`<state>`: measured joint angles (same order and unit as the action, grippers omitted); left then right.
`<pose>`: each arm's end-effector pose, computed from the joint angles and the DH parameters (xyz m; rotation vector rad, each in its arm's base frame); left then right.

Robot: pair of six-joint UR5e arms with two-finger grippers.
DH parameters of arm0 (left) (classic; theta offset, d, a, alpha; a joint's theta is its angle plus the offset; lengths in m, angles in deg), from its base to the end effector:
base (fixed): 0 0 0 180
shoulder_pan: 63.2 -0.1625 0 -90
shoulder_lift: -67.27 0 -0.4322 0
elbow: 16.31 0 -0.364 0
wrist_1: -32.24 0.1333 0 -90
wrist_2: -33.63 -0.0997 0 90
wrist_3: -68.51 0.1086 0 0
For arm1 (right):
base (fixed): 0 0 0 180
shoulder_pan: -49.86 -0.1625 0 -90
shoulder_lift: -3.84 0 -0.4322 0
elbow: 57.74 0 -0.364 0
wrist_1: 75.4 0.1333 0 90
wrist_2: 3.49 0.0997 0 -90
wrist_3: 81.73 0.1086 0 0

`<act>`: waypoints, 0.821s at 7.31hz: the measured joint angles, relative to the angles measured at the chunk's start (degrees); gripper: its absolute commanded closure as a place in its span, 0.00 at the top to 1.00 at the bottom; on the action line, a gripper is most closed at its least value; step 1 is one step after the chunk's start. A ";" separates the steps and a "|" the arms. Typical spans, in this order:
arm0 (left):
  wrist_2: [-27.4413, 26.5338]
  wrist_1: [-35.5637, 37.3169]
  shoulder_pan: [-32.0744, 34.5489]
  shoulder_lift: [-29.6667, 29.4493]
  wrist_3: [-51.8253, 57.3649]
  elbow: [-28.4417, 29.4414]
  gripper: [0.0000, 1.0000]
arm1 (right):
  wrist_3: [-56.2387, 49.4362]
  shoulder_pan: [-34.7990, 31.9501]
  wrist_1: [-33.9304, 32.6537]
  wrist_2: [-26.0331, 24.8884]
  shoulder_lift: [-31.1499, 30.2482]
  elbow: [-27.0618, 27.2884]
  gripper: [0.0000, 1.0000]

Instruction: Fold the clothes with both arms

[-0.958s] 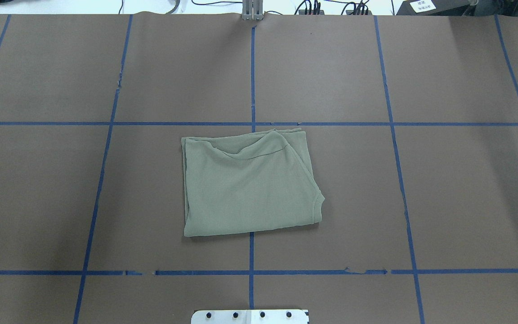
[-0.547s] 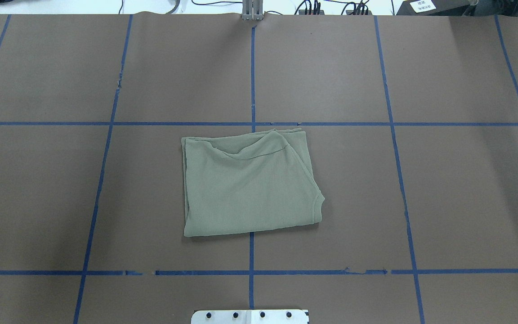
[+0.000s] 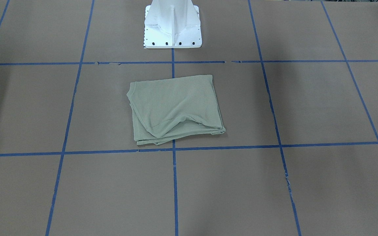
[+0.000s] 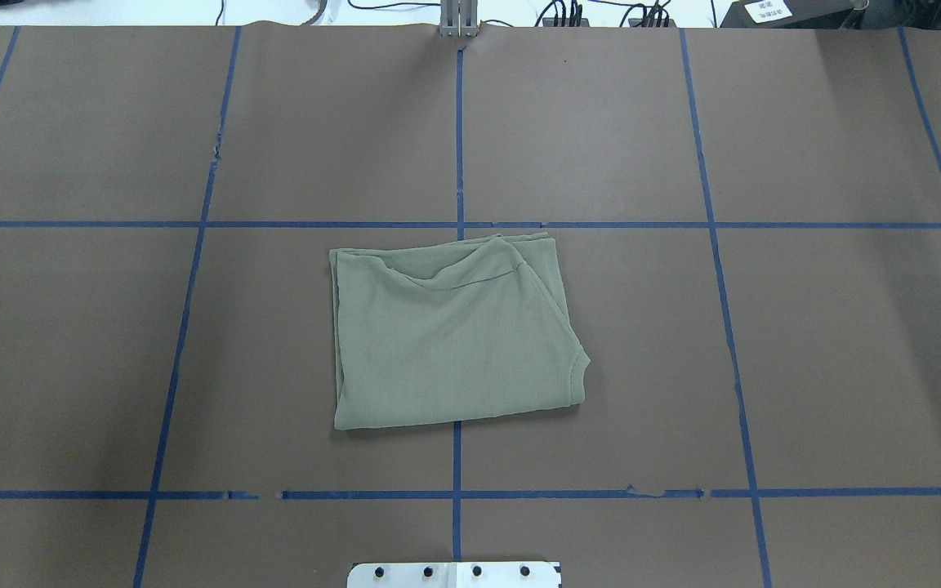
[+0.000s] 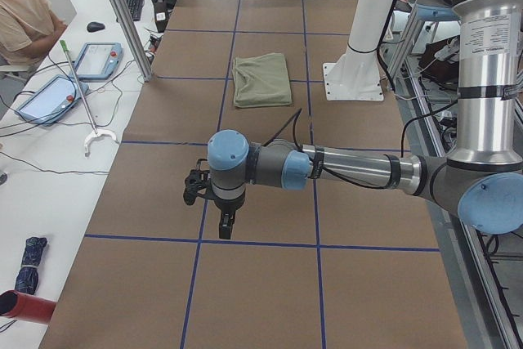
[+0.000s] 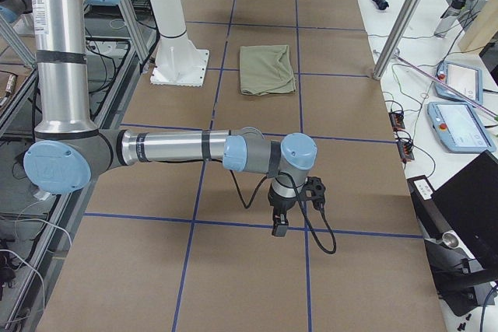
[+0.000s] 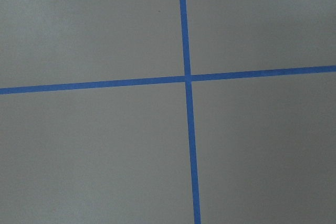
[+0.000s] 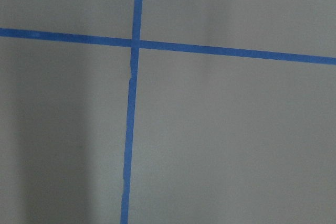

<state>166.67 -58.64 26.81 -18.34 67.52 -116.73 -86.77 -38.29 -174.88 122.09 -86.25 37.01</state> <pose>-0.0593 -0.4374 0.6220 0.1084 0.7512 0.0287 0.0554 -0.4561 0.6615 -0.0641 -0.6228 -0.0902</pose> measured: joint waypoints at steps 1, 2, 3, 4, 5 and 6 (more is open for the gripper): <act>0.19 0.00 0.00 -0.02 -0.01 0.12 1.00 | 0.13 0.00 -0.01 -0.05 -0.10 0.32 1.00; 0.26 0.03 0.00 -0.01 -0.01 0.25 1.00 | 0.18 0.00 -0.01 0.00 -0.14 0.74 1.00; 0.20 0.06 0.00 0.00 -0.02 0.36 1.00 | 0.20 0.00 -0.01 0.03 -0.22 1.28 1.00; 0.08 0.08 0.00 0.01 0.00 0.43 1.00 | 0.21 0.00 -0.01 -0.01 -0.29 1.87 1.00; 0.00 0.09 0.00 0.01 0.00 0.46 1.00 | 0.21 0.00 -0.01 -0.07 -0.32 2.35 1.00; -0.04 0.09 0.00 0.01 -0.02 0.48 1.00 | 0.21 0.00 -0.01 -0.08 -0.40 2.64 1.00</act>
<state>166.63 -58.55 26.80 -18.33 67.50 -116.25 -86.56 -38.29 -174.89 122.01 -86.65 39.64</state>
